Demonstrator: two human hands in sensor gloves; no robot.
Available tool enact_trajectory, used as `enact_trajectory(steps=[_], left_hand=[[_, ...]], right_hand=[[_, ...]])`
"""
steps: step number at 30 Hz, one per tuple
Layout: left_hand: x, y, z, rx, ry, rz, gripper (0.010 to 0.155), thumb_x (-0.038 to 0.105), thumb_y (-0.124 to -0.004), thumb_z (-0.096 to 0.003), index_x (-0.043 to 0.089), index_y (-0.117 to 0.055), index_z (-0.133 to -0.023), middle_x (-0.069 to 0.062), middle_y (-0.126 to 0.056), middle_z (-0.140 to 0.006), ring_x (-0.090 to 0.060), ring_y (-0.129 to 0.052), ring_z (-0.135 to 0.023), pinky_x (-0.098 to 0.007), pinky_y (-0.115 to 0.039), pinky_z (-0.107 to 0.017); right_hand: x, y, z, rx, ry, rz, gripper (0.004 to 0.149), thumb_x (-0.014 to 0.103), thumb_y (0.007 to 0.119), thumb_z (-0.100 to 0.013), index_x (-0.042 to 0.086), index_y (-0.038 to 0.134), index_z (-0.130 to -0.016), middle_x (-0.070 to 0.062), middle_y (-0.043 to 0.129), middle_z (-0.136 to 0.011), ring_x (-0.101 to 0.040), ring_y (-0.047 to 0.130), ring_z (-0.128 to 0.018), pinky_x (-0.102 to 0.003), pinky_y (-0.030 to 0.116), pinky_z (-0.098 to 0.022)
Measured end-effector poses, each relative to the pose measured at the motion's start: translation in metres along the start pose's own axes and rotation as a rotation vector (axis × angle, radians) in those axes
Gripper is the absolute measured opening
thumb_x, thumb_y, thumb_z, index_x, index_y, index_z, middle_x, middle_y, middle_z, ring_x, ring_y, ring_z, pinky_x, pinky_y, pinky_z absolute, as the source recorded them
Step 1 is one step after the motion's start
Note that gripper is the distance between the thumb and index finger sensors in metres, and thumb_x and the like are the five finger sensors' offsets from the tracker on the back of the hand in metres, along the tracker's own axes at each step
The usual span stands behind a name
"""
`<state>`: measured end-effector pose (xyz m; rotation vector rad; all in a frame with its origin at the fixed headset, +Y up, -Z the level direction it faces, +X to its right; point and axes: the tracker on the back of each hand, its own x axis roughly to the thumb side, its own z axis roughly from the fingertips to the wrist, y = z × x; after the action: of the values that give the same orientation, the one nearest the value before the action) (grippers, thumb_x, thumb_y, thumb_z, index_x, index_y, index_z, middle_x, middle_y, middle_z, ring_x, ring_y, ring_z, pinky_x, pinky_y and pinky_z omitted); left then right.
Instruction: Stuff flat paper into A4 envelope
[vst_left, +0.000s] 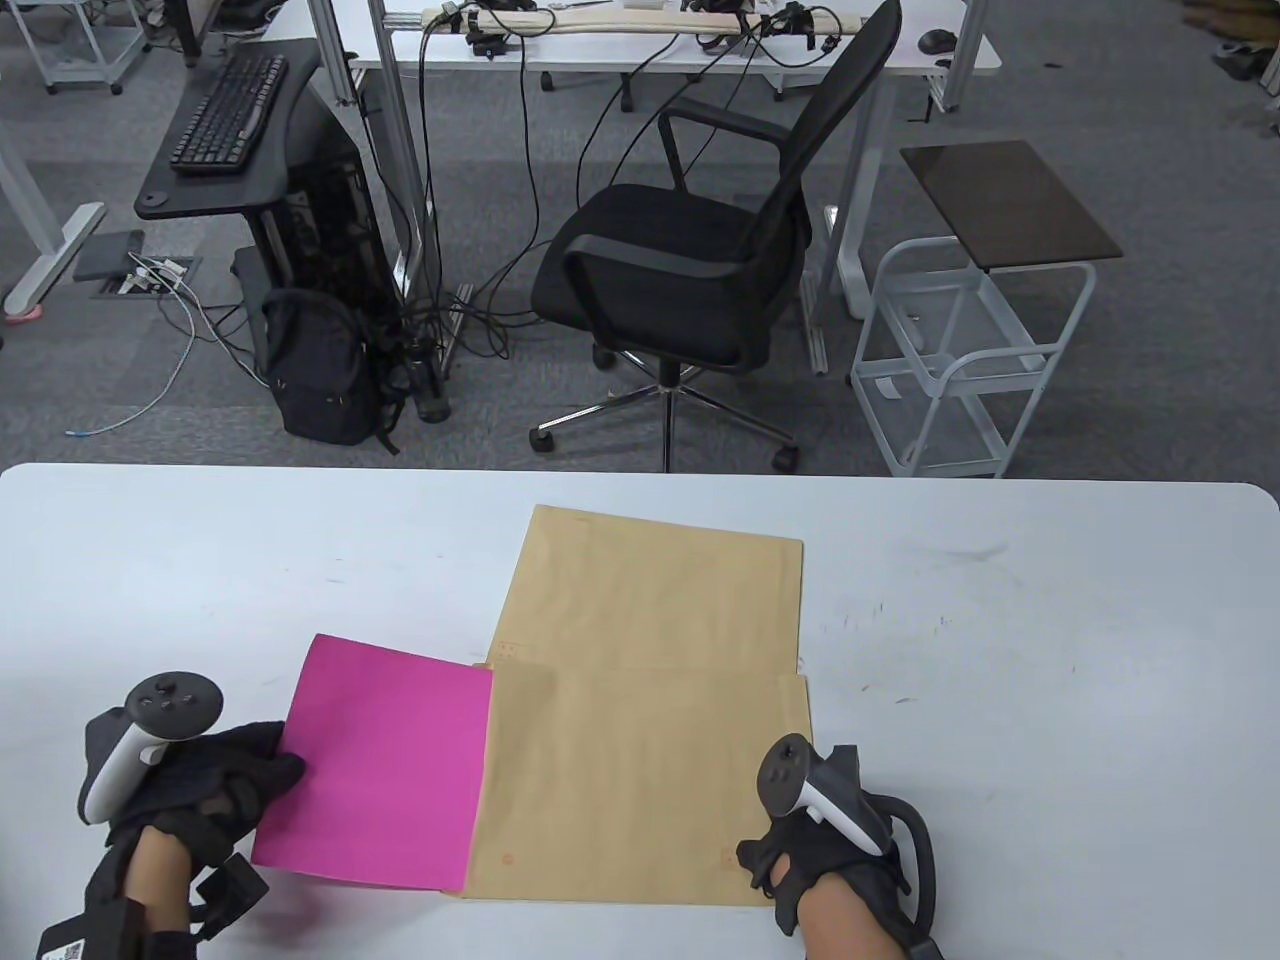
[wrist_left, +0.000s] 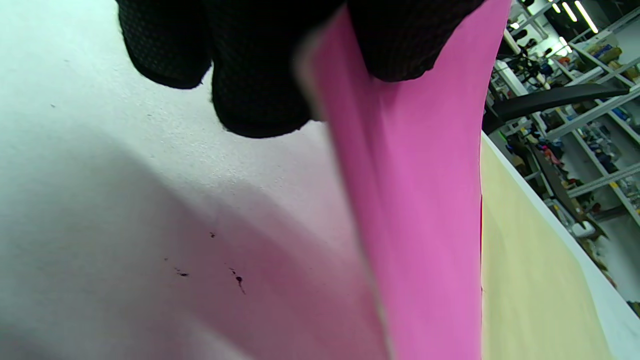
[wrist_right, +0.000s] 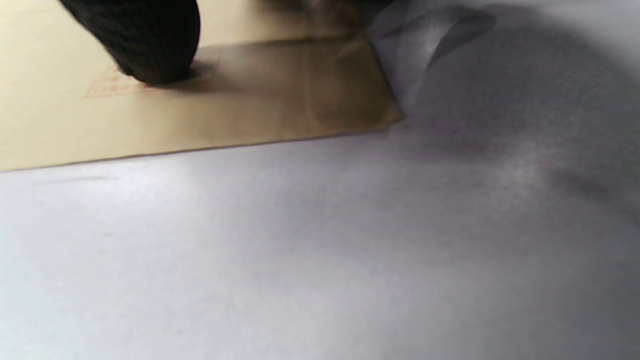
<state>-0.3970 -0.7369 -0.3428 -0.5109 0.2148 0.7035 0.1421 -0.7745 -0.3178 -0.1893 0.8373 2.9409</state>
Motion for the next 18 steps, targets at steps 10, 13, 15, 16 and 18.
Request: enact_trajectory(steps=[10, 13, 15, 16, 18], left_hand=[[0.016, -0.012, -0.004, -0.008, -0.02, -0.037, 0.044, 0.035, -0.08, -0.0454, 0.026, -0.085, -0.089, 0.013, -0.1, -0.065, -0.016, -0.108, -0.048, -0.049, -0.085, -0.063], [0.018, -0.017, -0.005, -0.015, -0.032, -0.04, 0.045, 0.035, -0.08, -0.0454, 0.026, -0.085, -0.089, 0.013, -0.1, -0.065, -0.016, -0.107, -0.048, -0.05, -0.085, -0.062], [0.02, -0.021, -0.007, -0.028, -0.037, -0.033, 0.045, 0.035, -0.079, -0.0455, 0.025, -0.084, -0.089, 0.012, -0.1, -0.065, -0.016, -0.107, -0.048, -0.05, -0.085, -0.063], [0.02, -0.023, -0.008, -0.035, -0.039, -0.031, 0.045, 0.035, -0.079, -0.0455, 0.025, -0.084, -0.089, 0.012, -0.1, -0.065, -0.016, -0.107, -0.048, -0.05, -0.085, -0.062], [0.022, -0.026, -0.009, -0.036, -0.036, -0.037, 0.045, 0.035, -0.079, -0.0455, 0.025, -0.084, -0.089, 0.013, -0.1, -0.065, -0.016, -0.107, -0.048, -0.049, -0.085, -0.062]], right_hand=[[0.0, 0.0, 0.0, 0.001, -0.001, 0.0, 0.081, 0.063, 0.079, -0.048, 0.04, 0.032, -0.11, 0.003, 0.022, -0.111, -0.034, 0.037, -0.108, -0.066, 0.046, -0.072], [0.0, 0.0, 0.0, 0.001, -0.002, 0.0, 0.081, 0.063, 0.079, -0.047, 0.04, 0.032, -0.11, 0.003, 0.022, -0.111, -0.035, 0.037, -0.108, -0.066, 0.046, -0.072], [0.0, 0.0, 0.0, 0.001, -0.003, 0.001, 0.081, 0.063, 0.079, -0.047, 0.04, 0.032, -0.11, 0.003, 0.022, -0.111, -0.035, 0.037, -0.108, -0.066, 0.046, -0.072], [0.0, 0.0, 0.0, 0.0, -0.003, -0.001, 0.081, 0.063, 0.079, -0.047, 0.04, 0.032, -0.109, 0.003, 0.022, -0.111, -0.034, 0.037, -0.108, -0.066, 0.046, -0.072], [0.0, 0.0, 0.0, -0.001, -0.003, 0.0, 0.081, 0.063, 0.079, -0.047, 0.04, 0.032, -0.11, 0.003, 0.022, -0.111, -0.035, 0.037, -0.108, -0.066, 0.046, -0.072]])
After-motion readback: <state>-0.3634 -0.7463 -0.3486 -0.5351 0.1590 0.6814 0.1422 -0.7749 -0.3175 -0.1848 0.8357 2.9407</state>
